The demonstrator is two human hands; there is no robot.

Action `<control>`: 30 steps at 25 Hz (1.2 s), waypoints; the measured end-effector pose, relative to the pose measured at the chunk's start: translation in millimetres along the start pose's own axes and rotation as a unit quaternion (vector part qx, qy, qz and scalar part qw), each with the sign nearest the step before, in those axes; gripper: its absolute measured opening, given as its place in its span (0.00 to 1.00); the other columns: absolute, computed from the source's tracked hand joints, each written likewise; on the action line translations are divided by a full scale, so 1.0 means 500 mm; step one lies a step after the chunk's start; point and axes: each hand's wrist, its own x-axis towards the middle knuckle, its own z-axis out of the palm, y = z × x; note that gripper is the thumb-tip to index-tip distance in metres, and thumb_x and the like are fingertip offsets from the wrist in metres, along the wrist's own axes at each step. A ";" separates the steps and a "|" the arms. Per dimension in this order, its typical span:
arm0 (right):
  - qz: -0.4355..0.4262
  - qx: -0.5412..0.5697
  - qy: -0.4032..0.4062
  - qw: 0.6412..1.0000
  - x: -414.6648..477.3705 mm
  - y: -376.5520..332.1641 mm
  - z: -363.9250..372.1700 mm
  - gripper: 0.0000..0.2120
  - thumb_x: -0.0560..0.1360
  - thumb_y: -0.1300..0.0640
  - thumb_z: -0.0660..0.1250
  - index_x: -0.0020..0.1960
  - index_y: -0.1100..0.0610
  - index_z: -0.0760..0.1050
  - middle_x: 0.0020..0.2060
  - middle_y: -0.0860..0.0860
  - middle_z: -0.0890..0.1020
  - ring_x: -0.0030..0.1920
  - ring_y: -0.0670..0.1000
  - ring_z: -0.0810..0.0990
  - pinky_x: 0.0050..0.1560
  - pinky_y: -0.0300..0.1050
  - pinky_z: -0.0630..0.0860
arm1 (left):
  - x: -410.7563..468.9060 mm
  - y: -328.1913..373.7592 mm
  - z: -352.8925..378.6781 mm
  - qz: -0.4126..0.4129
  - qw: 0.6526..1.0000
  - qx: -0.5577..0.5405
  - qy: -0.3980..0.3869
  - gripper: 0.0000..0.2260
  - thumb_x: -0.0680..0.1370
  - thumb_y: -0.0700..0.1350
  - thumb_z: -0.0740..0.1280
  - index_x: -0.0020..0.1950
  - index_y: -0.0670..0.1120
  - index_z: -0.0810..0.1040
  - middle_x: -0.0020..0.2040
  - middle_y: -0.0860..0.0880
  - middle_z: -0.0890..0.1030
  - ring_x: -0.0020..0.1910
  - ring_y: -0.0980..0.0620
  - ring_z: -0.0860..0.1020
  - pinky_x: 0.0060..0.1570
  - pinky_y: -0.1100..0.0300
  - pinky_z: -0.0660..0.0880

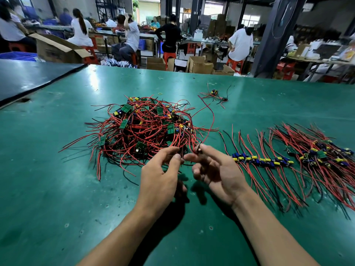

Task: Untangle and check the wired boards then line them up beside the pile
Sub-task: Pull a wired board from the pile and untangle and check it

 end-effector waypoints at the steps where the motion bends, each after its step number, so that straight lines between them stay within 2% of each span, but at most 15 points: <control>1: 0.013 -0.010 -0.023 1.000 -0.002 0.003 0.001 0.12 0.71 0.49 0.70 0.47 0.56 0.74 0.40 0.56 0.86 0.26 0.48 0.75 0.27 0.37 0.73 | 0.002 0.001 -0.002 0.002 1.000 -0.008 0.008 0.06 0.80 0.42 0.66 0.53 0.51 0.81 0.44 0.53 0.84 0.33 0.59 0.81 0.35 0.69 0.76; 3: 0.020 -0.032 -0.054 0.998 -0.008 0.004 0.002 0.13 0.70 0.48 0.73 0.47 0.56 0.75 0.39 0.54 0.85 0.25 0.47 0.74 0.26 0.36 0.71 | 0.001 0.008 -0.002 -0.027 0.996 -0.078 -0.020 0.05 0.80 0.43 0.67 0.49 0.50 0.83 0.41 0.50 0.84 0.26 0.53 0.78 0.27 0.63 0.75; 5: 0.022 -0.059 -0.072 0.995 -0.009 0.004 0.003 0.13 0.71 0.49 0.73 0.47 0.56 0.76 0.33 0.53 0.81 0.22 0.46 0.72 0.22 0.34 0.68 | -0.002 0.014 0.000 -0.059 0.987 -0.140 -0.050 0.05 0.79 0.45 0.67 0.47 0.50 0.83 0.37 0.47 0.83 0.22 0.51 0.74 0.22 0.62 0.71; 7: 0.032 -0.045 -0.079 0.995 -0.006 0.008 0.003 0.12 0.67 0.51 0.77 0.44 0.54 0.78 0.30 0.51 0.77 0.22 0.43 0.71 0.20 0.32 0.66 | 0.001 0.018 0.000 -0.103 0.976 -0.183 -0.059 0.03 0.77 0.46 0.70 0.47 0.49 0.83 0.32 0.49 0.81 0.21 0.52 0.73 0.22 0.62 0.70; 9: 0.036 -0.022 -0.079 0.996 -0.004 0.012 0.002 0.11 0.63 0.51 0.81 0.40 0.50 0.81 0.31 0.49 0.75 0.24 0.42 0.70 0.22 0.31 0.64 | 0.009 0.021 -0.004 -0.155 0.959 -0.230 -0.058 0.05 0.72 0.48 0.73 0.46 0.48 0.83 0.30 0.51 0.80 0.21 0.52 0.72 0.25 0.62 0.68; 11: 0.030 -0.027 -0.078 0.996 -0.003 0.013 0.000 0.11 0.65 0.47 0.81 0.37 0.50 0.81 0.30 0.47 0.72 0.24 0.41 0.68 0.23 0.31 0.63 | 0.016 0.023 -0.011 -0.194 0.939 -0.277 -0.064 0.07 0.68 0.48 0.75 0.43 0.48 0.83 0.33 0.50 0.80 0.22 0.54 0.72 0.25 0.64 0.67; 13: 0.018 -0.046 -0.069 0.996 -0.002 0.013 -0.001 0.13 0.68 0.44 0.79 0.36 0.50 0.79 0.28 0.46 0.69 0.23 0.42 0.65 0.23 0.33 0.60 | 0.016 0.027 -0.013 -0.213 0.926 -0.301 -0.082 0.07 0.68 0.47 0.74 0.42 0.49 0.79 0.36 0.49 0.81 0.22 0.55 0.71 0.23 0.66 0.65; 15: 0.005 -0.038 -0.066 0.997 -0.001 0.013 -0.002 0.10 0.68 0.47 0.79 0.39 0.52 0.81 0.29 0.47 0.69 0.25 0.42 0.64 0.24 0.34 0.58 | 0.014 0.028 -0.013 -0.219 0.920 -0.310 -0.097 0.08 0.69 0.46 0.73 0.42 0.49 0.75 0.36 0.50 0.81 0.21 0.54 0.70 0.21 0.67 0.63; 18: 0.009 -0.015 -0.079 0.997 -0.002 0.017 0.001 0.05 0.66 0.54 0.77 0.42 0.52 0.84 0.33 0.49 0.74 0.27 0.43 0.68 0.25 0.33 0.64 | 0.016 0.026 -0.015 -0.223 0.918 -0.314 -0.096 0.07 0.72 0.44 0.72 0.43 0.48 0.74 0.33 0.51 0.80 0.21 0.55 0.70 0.22 0.67 0.63; 21: -0.009 -0.027 -0.093 0.995 -0.004 0.016 0.001 0.03 0.69 0.57 0.74 0.43 0.52 0.84 0.33 0.48 0.76 0.27 0.43 0.68 0.25 0.33 0.65 | 0.018 0.024 -0.014 -0.228 0.915 -0.320 -0.094 0.07 0.70 0.43 0.72 0.42 0.48 0.74 0.30 0.50 0.78 0.21 0.54 0.70 0.21 0.67 0.64; 24: -0.009 -0.025 -0.099 0.995 -0.005 0.012 -0.001 0.09 0.65 0.56 0.76 0.45 0.53 0.86 0.33 0.48 0.79 0.26 0.42 0.68 0.25 0.33 0.66 | 0.015 0.022 -0.012 -0.226 0.917 -0.311 -0.109 0.10 0.67 0.46 0.73 0.45 0.47 0.76 0.31 0.49 0.78 0.21 0.53 0.70 0.20 0.67 0.64; 27: -0.012 0.020 -0.103 0.994 -0.007 0.006 -0.005 0.06 0.65 0.56 0.76 0.42 0.52 0.84 0.36 0.48 0.82 0.23 0.43 0.69 0.26 0.33 0.66 | 0.010 0.024 -0.010 -0.200 0.937 -0.253 -0.133 0.03 0.74 0.46 0.71 0.45 0.49 0.83 0.36 0.50 0.80 0.24 0.55 0.70 0.26 0.64 0.65; 30: -0.028 0.021 -0.105 0.994 -0.006 -0.003 -0.009 0.04 0.68 0.54 0.75 0.42 0.49 0.81 0.35 0.46 0.80 0.22 0.41 0.68 0.28 0.36 0.61 | 0.008 0.030 -0.010 -0.168 0.950 -0.224 -0.138 0.06 0.77 0.46 0.68 0.48 0.49 0.84 0.39 0.50 0.79 0.28 0.56 0.69 0.29 0.63 0.63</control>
